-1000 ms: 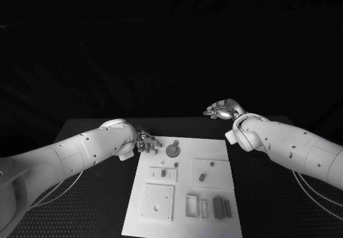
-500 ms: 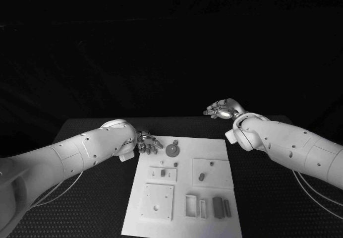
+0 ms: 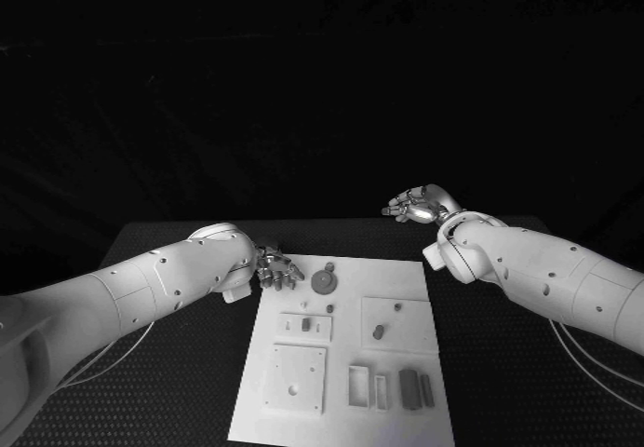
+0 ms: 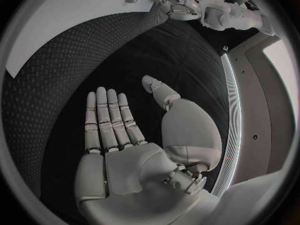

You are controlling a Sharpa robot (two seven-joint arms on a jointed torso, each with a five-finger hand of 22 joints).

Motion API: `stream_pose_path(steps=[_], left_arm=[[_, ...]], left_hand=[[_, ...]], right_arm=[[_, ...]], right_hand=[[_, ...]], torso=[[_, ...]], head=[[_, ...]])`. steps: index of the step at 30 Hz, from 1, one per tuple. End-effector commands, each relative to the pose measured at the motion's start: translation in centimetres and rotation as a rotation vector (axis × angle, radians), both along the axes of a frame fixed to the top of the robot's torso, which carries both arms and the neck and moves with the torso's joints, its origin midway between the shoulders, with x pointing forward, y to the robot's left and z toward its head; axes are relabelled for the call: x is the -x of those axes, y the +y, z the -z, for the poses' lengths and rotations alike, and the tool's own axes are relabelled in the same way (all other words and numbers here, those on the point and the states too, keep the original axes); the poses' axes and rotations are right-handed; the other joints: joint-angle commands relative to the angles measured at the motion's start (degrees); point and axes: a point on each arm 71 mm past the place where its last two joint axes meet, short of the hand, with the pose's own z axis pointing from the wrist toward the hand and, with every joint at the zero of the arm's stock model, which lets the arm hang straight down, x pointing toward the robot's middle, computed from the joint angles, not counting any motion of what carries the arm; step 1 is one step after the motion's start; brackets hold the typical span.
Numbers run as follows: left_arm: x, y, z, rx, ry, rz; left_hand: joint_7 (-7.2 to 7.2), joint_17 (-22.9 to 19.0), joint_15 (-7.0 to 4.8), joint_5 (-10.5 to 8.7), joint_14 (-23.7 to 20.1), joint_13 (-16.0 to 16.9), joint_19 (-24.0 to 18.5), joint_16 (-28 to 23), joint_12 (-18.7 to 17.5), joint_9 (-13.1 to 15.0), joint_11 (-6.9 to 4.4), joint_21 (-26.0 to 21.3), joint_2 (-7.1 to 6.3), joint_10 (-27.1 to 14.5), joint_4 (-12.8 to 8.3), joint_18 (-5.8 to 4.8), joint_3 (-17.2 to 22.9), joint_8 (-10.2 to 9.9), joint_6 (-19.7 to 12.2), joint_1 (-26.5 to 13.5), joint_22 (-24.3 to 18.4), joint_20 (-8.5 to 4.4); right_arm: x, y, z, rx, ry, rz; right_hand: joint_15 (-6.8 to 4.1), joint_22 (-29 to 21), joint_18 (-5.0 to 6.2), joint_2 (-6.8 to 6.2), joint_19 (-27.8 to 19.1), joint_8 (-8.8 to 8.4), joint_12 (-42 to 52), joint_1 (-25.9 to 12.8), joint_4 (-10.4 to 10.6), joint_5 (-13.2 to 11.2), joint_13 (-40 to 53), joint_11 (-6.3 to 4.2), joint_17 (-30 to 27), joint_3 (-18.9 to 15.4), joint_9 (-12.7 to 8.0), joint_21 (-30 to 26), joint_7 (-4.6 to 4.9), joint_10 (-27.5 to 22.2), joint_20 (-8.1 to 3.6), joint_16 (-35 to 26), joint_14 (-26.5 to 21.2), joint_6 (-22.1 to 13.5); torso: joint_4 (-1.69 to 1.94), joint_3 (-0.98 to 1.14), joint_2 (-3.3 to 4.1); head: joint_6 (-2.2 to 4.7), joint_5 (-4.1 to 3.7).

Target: Assemble the parts on the task board

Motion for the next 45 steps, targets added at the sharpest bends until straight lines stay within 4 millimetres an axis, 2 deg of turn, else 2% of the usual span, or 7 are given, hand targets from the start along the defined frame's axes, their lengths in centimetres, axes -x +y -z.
stream_pose_path(steps=[1, 12, 25, 30, 36, 45], left_arm=[[0.3, 0.0, 0.7, -0.023, 0.036, 0.009], [0.4, 0.2, 0.8, -0.031, 0.044, 0.013], [0.4, 0.2, 0.8, -0.033, 0.051, 0.016], [0.3, 0.4, 0.8, -0.022, 0.046, 0.004], [0.2, 0.8, 0.7, 0.0, 0.043, -0.016], [0.5, 1.4, 0.7, 0.037, 0.052, -0.054]], left_hand=[[0.06, 0.1, -0.03, -0.07, 0.3, 0.1, 0.5, 0.2, -0.4, -0.1, -0.03, -0.3, 0.31, 0.6, -0.7, -0.5, 0.0, 0.2, 0.5, 0.4, 0.1, -4.48], [-0.19, 0.3, -0.22, -0.03, 0.5, 0.5, 1.0, 0.5, -0.6, -0.2, -0.24, -0.3, 0.31, 1.2, -2.6, -0.55, 0.4, 0.3, 1.3, 2.7, 0.5, -4.64], [-0.29, 0.4, -0.3, 0.01, 0.7, 0.8, 1.2, 0.6, -0.7, -0.3, -0.32, -0.4, 0.67, 1.4, -3.3, -0.61, 0.6, 0.3, 1.7, 3.7, 0.7, -4.71], [-0.53, 0.6, -0.45, 0.0, 1.1, 1.0, 1.6, 0.8, -0.7, -0.3, -0.52, -0.4, 2.56, 2.1, -4.1, -0.65, 1.1, 0.5, 2.4, 5.4, 0.9, -4.84], [-1.31, 1.1, -0.94, -0.01, 2.3, 1.5, 2.7, 1.8, -0.6, -0.2, -1.21, 0.0, 6.25, 4.4, -5.8, -0.66, 1.6, 1.3, 4.5, 8.0, 1.5, -5.2], [-2.45, 2.4, -2.22, -0.02, 4.1, 2.9, 4.6, 4.2, 0.4, 1.0, -2.38, 1.2, 7.02, 7.1, -6.4, -0.49, 1.3, 2.6, 7.1, 8.8, 2.7, -6.12]], right_arm=[[0.0, 0.1, 0.0, 0.007, -0.002, -0.013], [0.0, 0.1, 0.0, 0.007, -0.001, -0.014], [0.0, 0.3, 0.0, 0.006, -0.001, -0.017], [0.0, 0.3, 0.0, 0.006, -0.001, -0.017], [0.0, 0.2, 0.0, 0.005, -0.001, -0.015], [0.0, 0.0, 0.1, 0.004, -0.001, -0.011]], right_hand=[[0.03, 0.1, -0.74, -0.2, -0.4, 0.31, 0.1, 0.6, 0.0, -0.4, -0.1, 0.19, -0.1, 0.3, -0.1, -0.3, 0.65, 0.4, 0.19, 0.2, -0.3, -0.5], [0.03, 0.1, -0.74, -0.21, -0.4, 0.32, 0.1, 0.6, 0.0, -0.4, -0.1, 0.19, -0.1, 0.3, -0.1, -0.3, 0.65, 0.4, 0.2, 0.3, -0.3, -0.5], [0.03, 0.2, -0.72, -0.19, -0.4, 0.32, 0.1, 0.7, 0.0, -0.4, -0.2, 0.2, -0.1, 0.4, -0.1, -0.4, 0.65, 0.4, 0.21, 0.3, -0.4, -0.5], [0.03, 0.2, -0.72, -0.18, -0.4, 0.33, 0.1, 0.7, 0.0, -0.4, -0.3, 0.2, -0.1, 0.4, -0.1, -0.4, 0.65, 0.4, 0.21, 0.3, -0.4, -0.5], [0.04, 0.2, -0.72, -0.19, -0.4, 0.33, 0.2, 0.7, 0.0, -0.4, -0.3, 0.2, -0.2, 0.4, -0.2, -0.4, 0.66, 0.4, 0.23, 0.3, -0.4, -0.5], [0.04, 0.2, -0.73, -0.21, -0.4, 0.35, 0.2, 0.5, 0.1, -0.4, -0.4, 0.21, -0.2, 0.3, -0.2, -0.4, 0.67, 0.4, 0.26, 0.4, -0.4, -0.5]], torso=[[0.04, 0.01, -0.02], [0.07, -0.01, 0.01], [0.11, -0.02, 0.01], [0.12, -0.03, 0.0], [0.06, -0.03, -0.03], [0.14, -0.01, -0.04]], head=[[-0.02, -0.06], [0.02, -0.1], [0.08, -0.16], [0.02, -0.08], [-0.03, -0.01], [0.03, 0.04]])
